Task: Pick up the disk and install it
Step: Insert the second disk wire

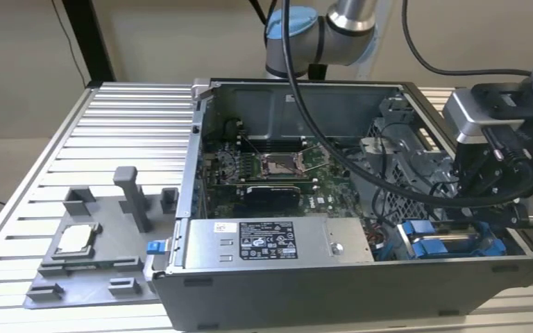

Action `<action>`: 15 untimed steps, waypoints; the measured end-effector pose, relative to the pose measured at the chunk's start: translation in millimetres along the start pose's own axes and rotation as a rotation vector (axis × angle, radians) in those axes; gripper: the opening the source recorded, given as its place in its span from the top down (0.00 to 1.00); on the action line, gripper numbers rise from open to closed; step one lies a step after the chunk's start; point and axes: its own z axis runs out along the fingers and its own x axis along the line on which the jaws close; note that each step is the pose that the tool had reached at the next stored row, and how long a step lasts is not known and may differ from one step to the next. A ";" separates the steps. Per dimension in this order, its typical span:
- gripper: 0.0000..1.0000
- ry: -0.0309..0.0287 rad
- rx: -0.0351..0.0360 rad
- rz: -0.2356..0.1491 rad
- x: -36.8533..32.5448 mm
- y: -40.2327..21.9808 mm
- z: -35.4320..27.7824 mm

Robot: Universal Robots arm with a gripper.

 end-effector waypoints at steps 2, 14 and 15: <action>1.00 0.0000 0.0000 0.000 0.0 0.1 0.0; 1.00 -0.0625 -0.0037 0.001 10.0 -0.8 -3.2; 1.00 -0.0689 -0.0041 0.002 12.0 -1.1 -3.5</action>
